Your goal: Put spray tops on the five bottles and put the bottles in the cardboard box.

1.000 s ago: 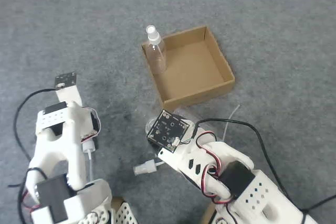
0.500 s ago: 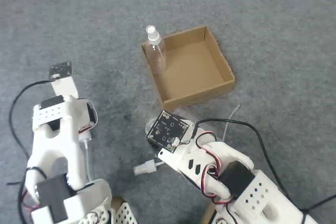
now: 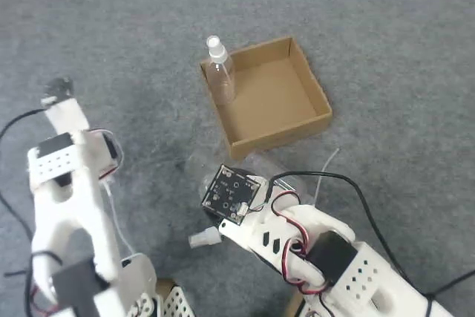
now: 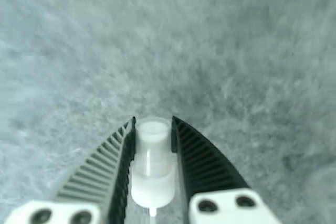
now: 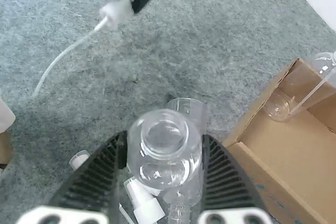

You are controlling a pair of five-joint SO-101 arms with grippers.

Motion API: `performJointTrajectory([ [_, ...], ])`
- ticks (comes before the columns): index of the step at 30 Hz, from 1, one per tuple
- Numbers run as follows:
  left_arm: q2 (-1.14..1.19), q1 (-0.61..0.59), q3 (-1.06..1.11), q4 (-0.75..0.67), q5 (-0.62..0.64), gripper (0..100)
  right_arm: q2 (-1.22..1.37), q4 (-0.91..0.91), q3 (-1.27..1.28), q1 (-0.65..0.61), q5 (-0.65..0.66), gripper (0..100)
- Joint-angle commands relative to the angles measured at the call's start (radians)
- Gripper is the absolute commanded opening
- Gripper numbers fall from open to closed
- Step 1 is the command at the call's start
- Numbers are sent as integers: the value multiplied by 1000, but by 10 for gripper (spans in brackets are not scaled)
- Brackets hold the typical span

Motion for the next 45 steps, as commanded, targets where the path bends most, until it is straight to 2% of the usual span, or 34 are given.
performJointTrajectory([
  [1,-196,-11,-19,-6,18,11,-13,7,-38,-16,14,17],
  [7,-284,-17,-4,-6,49,10,-13,-1,-14,-71,14,17],
  [24,-540,-35,19,-12,158,10,-12,-30,12,-73,14,19],
  [34,-700,32,79,-12,242,10,-12,-68,49,-74,48,19],
  [45,-884,37,183,-14,247,11,-12,-68,49,-74,49,19],
])
